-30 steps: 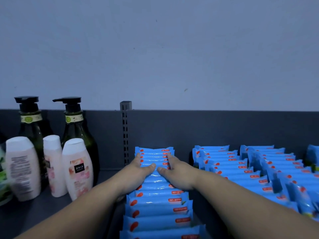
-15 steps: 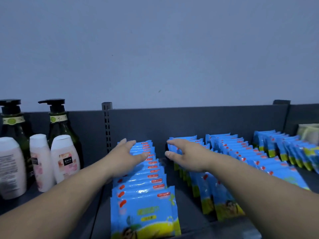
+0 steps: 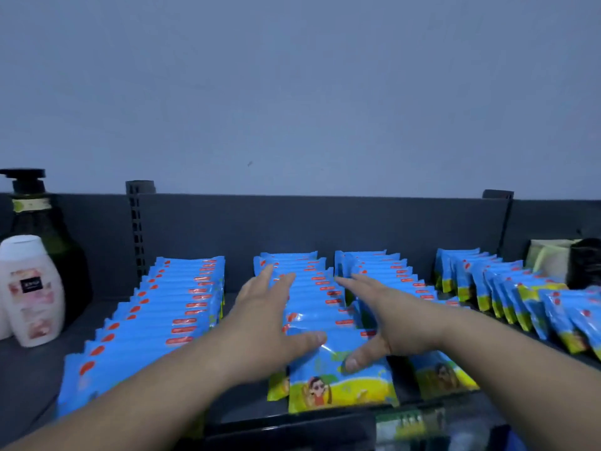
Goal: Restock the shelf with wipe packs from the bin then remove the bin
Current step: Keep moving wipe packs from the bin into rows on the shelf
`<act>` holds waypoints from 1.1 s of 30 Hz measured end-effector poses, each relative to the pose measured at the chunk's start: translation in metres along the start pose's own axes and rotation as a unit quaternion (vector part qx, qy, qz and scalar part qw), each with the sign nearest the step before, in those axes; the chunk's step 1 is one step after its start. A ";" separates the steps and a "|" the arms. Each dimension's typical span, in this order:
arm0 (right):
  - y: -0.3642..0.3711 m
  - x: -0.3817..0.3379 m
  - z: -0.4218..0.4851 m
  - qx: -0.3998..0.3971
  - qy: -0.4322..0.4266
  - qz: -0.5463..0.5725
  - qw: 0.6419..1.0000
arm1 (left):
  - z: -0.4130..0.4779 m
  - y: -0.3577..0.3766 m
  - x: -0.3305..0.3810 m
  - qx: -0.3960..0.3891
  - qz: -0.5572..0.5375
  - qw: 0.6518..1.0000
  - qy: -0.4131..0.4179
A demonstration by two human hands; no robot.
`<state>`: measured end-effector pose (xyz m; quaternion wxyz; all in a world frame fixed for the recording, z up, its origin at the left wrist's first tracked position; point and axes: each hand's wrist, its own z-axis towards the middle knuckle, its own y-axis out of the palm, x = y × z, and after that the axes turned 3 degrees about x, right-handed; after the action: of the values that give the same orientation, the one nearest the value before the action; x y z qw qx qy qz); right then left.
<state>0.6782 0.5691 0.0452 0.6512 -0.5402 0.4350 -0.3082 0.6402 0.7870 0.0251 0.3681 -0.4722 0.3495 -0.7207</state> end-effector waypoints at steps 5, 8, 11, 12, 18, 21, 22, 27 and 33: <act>0.014 0.029 0.003 0.005 -0.056 0.048 0.997 | 0.009 0.045 0.012 0.038 -0.079 0.992 -0.091; 0.027 0.033 0.009 -0.009 -0.091 0.075 0.993 | 0.008 0.059 0.019 0.081 -0.103 0.985 -0.109; 0.038 0.031 0.014 -0.018 -0.125 0.112 0.986 | 0.004 0.067 0.023 0.104 -0.137 0.976 -0.134; 0.040 0.030 0.016 -0.019 -0.133 0.128 0.983 | 0.003 0.070 0.023 0.108 -0.144 0.973 -0.142; 0.047 0.030 0.021 -0.016 -0.154 0.182 0.971 | -0.001 0.067 0.022 0.124 -0.149 0.968 -0.157; 0.035 0.033 0.027 -0.005 -0.145 0.168 0.975 | 0.004 0.056 0.018 0.095 -0.135 0.974 -0.152; 0.030 0.034 0.031 -0.006 -0.139 0.159 0.977 | 0.008 0.052 0.017 0.081 -0.140 0.976 -0.145; 0.016 0.030 0.042 -0.059 -0.103 0.124 0.985 | 0.024 0.043 0.011 -0.004 -0.118 0.981 -0.155; 0.004 0.032 0.040 -0.075 -0.075 0.158 0.982 | 0.033 0.027 0.010 -0.036 -0.179 0.973 -0.141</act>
<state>0.7282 0.5594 0.0352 0.6802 -0.5334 0.4866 -0.1265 0.6732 0.7599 0.0167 0.2617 -0.6365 0.2299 -0.6881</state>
